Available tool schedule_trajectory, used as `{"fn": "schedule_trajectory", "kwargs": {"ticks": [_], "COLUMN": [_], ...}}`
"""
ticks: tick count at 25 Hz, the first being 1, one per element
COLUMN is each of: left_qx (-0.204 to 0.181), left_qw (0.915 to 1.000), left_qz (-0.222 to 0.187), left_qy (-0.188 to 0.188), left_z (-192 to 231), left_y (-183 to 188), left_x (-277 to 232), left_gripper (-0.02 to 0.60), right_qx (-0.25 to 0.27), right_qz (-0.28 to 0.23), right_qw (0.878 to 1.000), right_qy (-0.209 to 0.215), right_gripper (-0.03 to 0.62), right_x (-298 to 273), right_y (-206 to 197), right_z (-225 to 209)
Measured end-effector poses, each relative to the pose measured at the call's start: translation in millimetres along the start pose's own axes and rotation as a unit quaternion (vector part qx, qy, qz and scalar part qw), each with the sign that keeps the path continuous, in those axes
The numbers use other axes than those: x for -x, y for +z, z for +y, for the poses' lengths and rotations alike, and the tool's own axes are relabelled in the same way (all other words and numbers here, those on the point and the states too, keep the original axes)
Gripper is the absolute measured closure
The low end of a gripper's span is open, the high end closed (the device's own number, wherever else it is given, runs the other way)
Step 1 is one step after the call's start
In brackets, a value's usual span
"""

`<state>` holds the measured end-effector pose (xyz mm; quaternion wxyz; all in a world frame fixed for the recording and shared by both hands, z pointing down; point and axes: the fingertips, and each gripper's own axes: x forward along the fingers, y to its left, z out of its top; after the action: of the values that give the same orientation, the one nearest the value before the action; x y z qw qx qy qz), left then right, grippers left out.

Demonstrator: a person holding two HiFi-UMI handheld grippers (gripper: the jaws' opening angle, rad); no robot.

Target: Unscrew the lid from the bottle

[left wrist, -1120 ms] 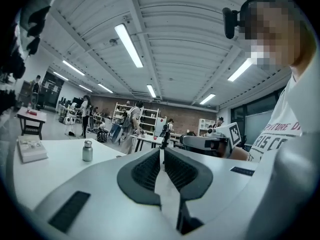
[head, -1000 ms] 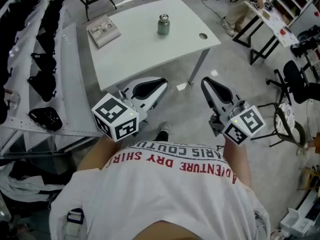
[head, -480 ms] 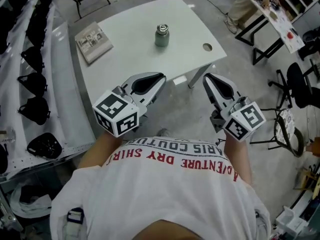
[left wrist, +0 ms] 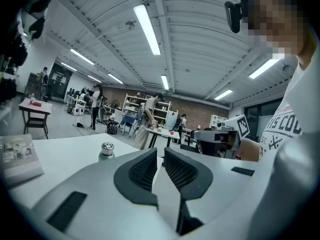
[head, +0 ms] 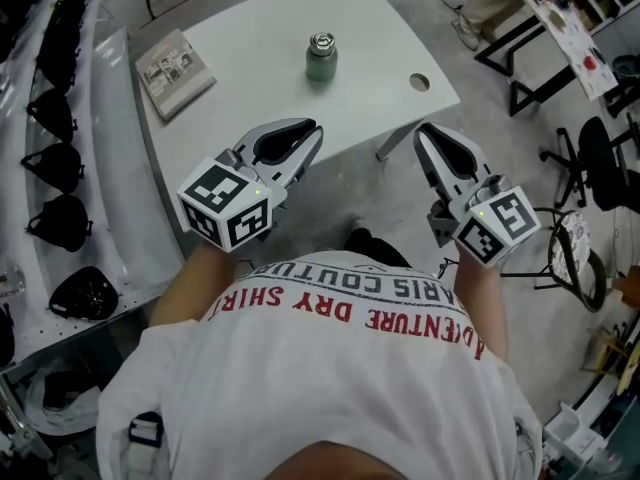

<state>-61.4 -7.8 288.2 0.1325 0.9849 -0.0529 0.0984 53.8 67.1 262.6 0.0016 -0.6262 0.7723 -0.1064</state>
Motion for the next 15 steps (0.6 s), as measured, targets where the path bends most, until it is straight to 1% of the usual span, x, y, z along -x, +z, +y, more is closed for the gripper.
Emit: {"fn": "schedule_trajectory", "kwargs": {"ticks": [4, 5, 6, 7, 12, 15], "left_qx": [-0.001, -0.002, -0.003, -0.004, -0.014, -0.02], "left_qw": [0.9996, 0.9995, 0.9993, 0.9992, 0.9976, 0.9963], "left_qz": [0.001, 0.002, 0.005, 0.009, 0.022, 0.033], "left_qy": [0.027, 0.032, 0.036, 0.04, 0.064, 0.076], "left_z": [16, 21, 25, 30, 60, 79], "left_y": [-3, -3, -3, -4, -7, -14], "left_x": [-11, -15, -18, -22, -48, -66], "left_gripper": [0.523, 0.499, 0.468, 0.445, 0.315, 0.275], "right_qx": [-0.001, 0.001, 0.002, 0.002, 0.019, 0.03], "right_qz": [0.008, 0.009, 0.011, 0.014, 0.033, 0.044], "right_qw": [1.0, 1.0, 1.0, 0.999, 0.997, 0.994], "right_qy": [0.013, 0.018, 0.025, 0.033, 0.073, 0.095], "right_gripper": [0.555, 0.533, 0.472, 0.449, 0.365, 0.327], "right_x": [-9, -14, -19, -24, -57, -80], "right_y": [-7, -6, -6, -7, -9, -10], "right_z": [-18, -23, -29, -34, -69, -90]}}
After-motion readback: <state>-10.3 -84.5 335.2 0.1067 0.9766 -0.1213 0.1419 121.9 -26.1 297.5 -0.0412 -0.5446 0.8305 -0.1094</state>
